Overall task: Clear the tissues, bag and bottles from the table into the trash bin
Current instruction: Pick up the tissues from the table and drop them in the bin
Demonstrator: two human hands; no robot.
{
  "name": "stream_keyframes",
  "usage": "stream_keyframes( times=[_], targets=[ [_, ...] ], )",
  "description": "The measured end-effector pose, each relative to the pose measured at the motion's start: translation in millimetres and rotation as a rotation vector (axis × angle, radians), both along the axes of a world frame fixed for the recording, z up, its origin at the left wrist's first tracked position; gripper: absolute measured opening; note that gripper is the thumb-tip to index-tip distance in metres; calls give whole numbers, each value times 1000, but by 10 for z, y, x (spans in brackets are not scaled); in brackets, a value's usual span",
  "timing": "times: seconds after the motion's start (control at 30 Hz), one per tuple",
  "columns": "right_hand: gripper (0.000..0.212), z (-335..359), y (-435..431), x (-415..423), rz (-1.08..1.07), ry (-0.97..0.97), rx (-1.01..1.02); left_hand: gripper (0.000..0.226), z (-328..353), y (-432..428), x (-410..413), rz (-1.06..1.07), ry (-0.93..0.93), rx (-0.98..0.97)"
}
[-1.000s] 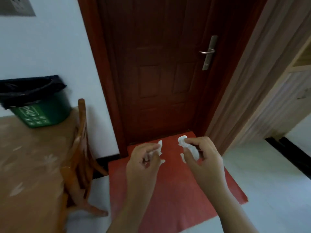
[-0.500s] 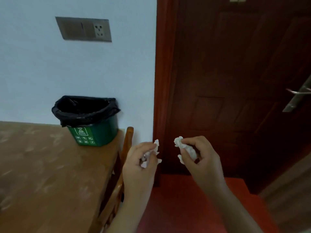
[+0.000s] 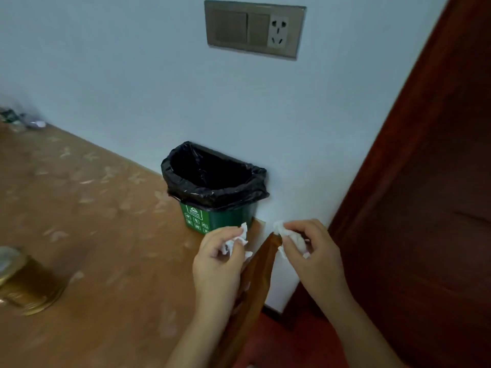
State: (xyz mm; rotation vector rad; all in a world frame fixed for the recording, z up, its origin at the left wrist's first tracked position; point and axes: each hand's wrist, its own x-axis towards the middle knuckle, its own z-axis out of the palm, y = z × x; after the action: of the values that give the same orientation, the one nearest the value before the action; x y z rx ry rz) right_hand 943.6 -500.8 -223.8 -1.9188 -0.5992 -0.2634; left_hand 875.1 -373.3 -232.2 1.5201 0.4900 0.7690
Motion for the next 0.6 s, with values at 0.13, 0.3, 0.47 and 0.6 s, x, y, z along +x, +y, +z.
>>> stream_keyframes(
  times=[0.13,0.3,0.47,0.6],
  targets=[
    [15,-20,315,520,138,14,-15,34,69,194,389,133,56,57],
    [16,9,585,1131,297,20,-9,32,151,405,863,246,116,109],
    [20,-1,966,1523,424,23,14,20,208,646,1196,333,132,52],
    [17,-35,1260,1730,460,31,16,20,218,845,1404,363,178,88]
  ],
)
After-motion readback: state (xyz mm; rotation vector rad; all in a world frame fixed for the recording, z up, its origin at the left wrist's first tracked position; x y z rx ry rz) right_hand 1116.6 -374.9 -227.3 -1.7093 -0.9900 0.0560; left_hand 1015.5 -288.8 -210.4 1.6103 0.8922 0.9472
